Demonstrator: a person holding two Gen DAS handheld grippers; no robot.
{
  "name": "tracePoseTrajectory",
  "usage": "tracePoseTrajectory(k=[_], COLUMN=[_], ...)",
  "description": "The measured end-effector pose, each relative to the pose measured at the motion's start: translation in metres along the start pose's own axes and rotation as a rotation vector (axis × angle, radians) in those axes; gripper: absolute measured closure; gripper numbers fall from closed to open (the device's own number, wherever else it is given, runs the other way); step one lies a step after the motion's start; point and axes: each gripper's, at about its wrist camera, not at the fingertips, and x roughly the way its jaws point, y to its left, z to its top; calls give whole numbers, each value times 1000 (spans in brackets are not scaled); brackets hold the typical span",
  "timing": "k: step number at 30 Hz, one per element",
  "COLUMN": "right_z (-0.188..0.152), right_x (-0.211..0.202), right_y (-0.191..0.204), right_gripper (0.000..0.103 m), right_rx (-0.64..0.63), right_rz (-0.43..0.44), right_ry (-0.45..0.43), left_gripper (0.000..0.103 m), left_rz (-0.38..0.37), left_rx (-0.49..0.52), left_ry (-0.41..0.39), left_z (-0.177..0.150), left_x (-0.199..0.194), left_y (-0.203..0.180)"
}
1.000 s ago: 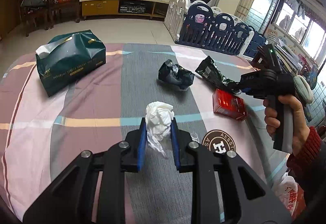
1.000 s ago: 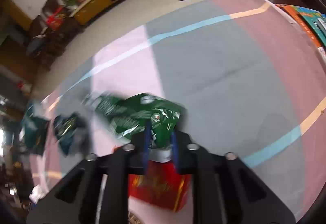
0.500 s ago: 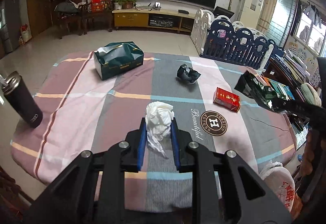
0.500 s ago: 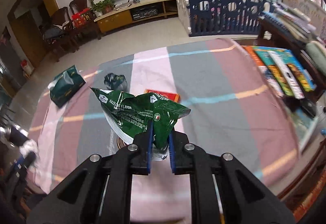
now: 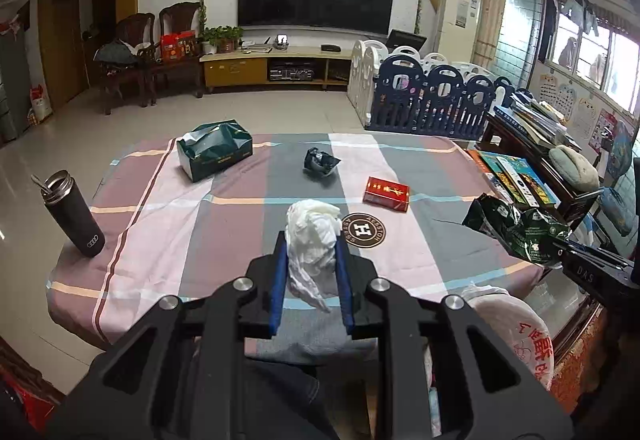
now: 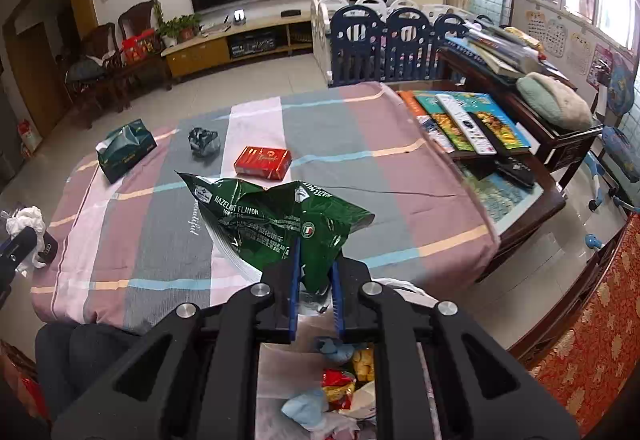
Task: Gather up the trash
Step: 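Carry the chip bag and tissue over the wastebasket and open both tools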
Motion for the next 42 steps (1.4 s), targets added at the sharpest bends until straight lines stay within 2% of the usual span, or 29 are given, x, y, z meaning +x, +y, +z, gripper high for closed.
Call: tracePoseTrajectory(k=[7,13,37,42], right_z=[-8,-12,-36,-41], right_x=[-50,-73,-60,-53], right_y=[-23,-35,-62,-72], right_gripper=[89,89,89,89], right_rx=[20,19,34,68], right_rz=[-38,-58,-111,-99], right_ry=[-60,-89,-14,21], left_gripper=[80,80,80,80], left_rz=[-52,-69,-90,-95], left_rx=[56,79,82,93], left_ry=[-45,-62,-21,-14], left_z=[-9,-11,-16,-18], left_x=[-41,-56,-43,-41], left_y=[-29,-38,-43,-47])
